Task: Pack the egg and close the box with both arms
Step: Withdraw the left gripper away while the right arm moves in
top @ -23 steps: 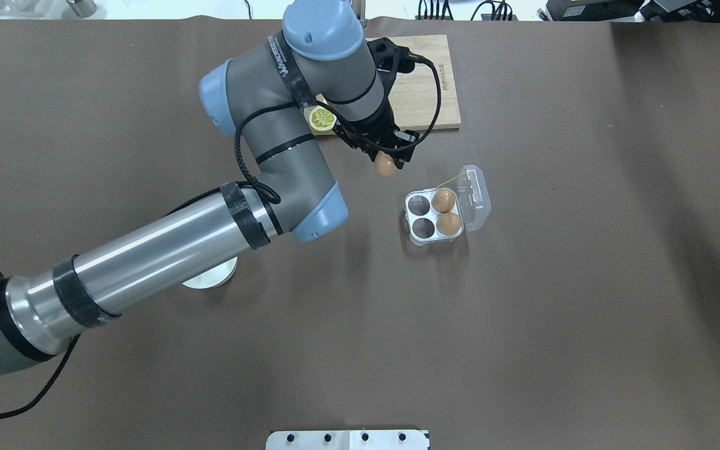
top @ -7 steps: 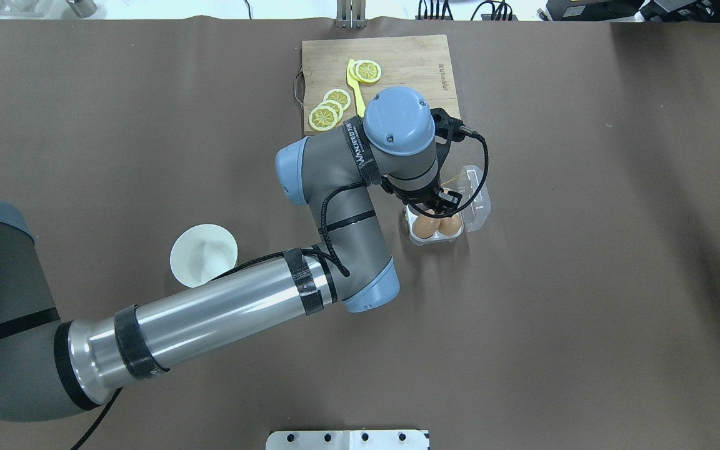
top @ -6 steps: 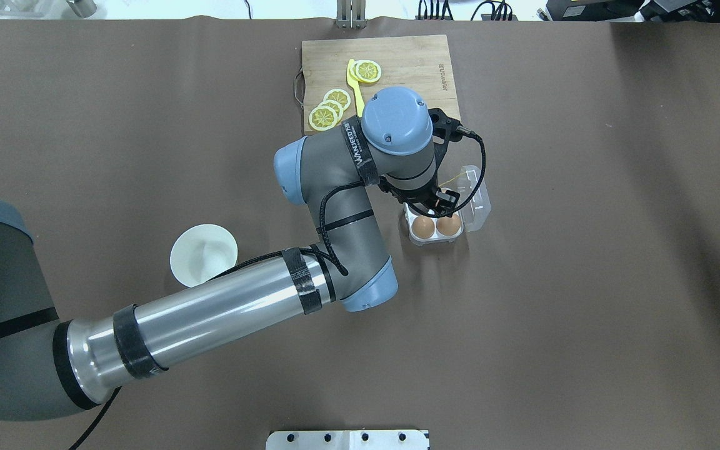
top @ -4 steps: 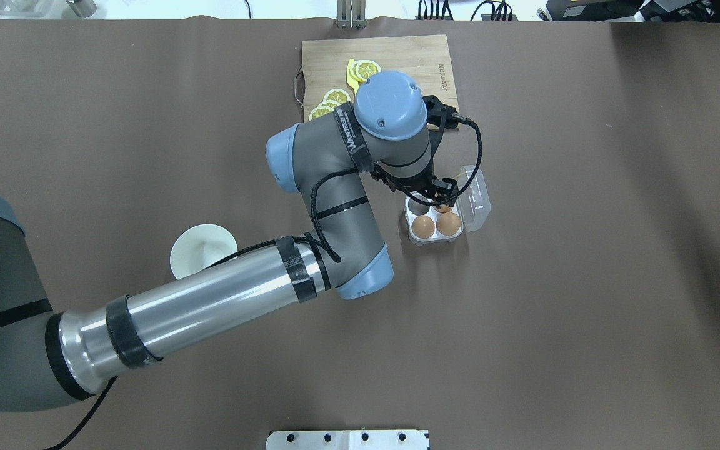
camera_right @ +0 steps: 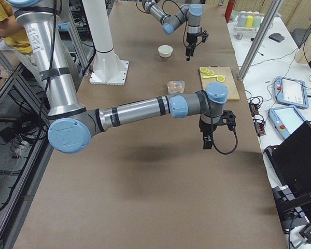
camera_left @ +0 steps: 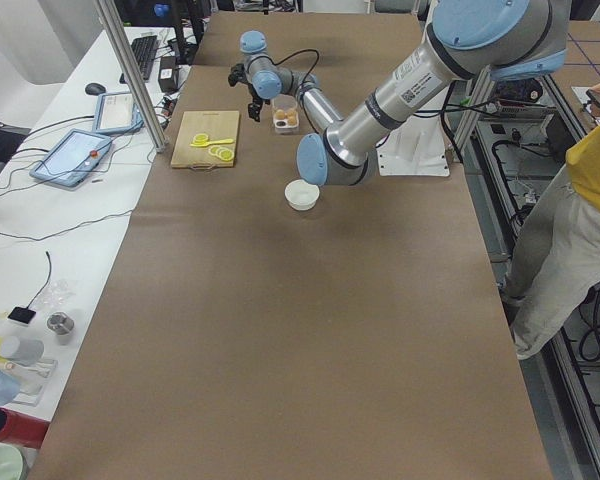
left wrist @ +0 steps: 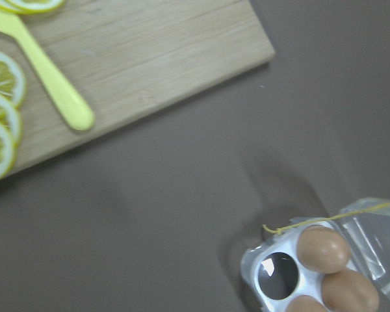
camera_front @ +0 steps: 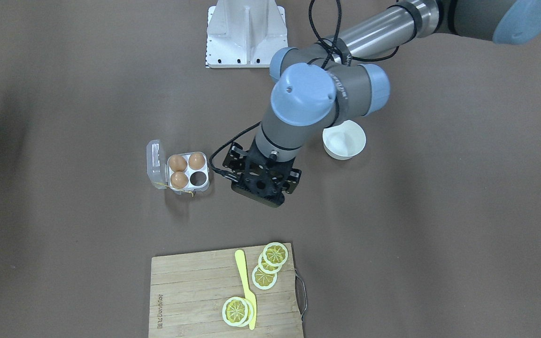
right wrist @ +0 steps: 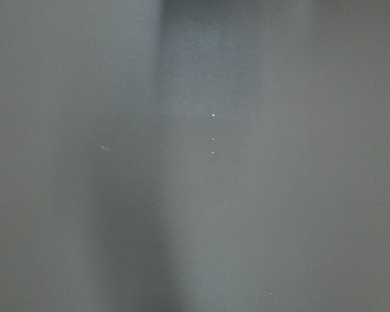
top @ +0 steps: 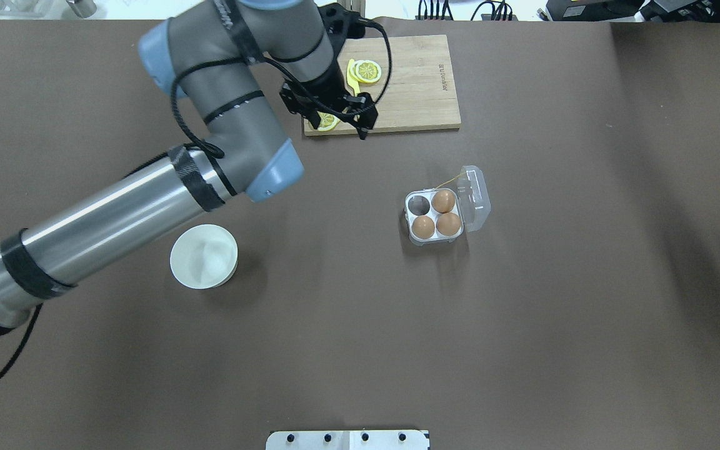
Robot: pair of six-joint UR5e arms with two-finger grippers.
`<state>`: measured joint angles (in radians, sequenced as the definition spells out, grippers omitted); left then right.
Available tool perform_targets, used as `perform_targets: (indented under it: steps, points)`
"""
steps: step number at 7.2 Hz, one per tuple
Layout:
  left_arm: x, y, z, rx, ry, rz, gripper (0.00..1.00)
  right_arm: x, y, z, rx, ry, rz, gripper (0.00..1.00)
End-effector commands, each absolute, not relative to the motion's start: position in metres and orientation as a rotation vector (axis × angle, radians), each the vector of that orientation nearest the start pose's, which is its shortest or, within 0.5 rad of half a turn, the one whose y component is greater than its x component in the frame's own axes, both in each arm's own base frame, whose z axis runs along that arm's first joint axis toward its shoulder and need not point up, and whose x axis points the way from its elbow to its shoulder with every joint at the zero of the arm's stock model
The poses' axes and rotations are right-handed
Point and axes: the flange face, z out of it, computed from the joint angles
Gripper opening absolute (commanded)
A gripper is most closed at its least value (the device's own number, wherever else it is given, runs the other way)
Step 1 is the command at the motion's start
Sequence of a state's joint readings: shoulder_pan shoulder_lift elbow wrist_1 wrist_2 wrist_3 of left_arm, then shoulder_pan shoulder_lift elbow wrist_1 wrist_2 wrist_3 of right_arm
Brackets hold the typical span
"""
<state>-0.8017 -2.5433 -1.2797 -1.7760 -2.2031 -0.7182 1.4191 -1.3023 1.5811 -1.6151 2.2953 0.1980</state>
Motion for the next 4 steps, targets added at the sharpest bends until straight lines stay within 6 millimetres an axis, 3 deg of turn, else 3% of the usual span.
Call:
perform_targets:
  steps: [1, 3, 4]
  points:
    - [0.392, -0.653, 0.194, 0.228, 0.994, 0.317, 0.94, -0.058, -0.617, 0.492, 0.076, -0.814, -0.075, 1.00]
    - [0.311, -0.660, 0.242, 0.225, 0.974, 0.234, 0.94, -0.086, -0.627, 0.465, 0.061, -0.918, -0.117, 1.00]
    - [0.289, -0.654, 0.253, 0.221, 0.948, 0.235, 0.94, -0.098, -0.633, 0.454, 0.067, -0.926, -0.139, 1.00]
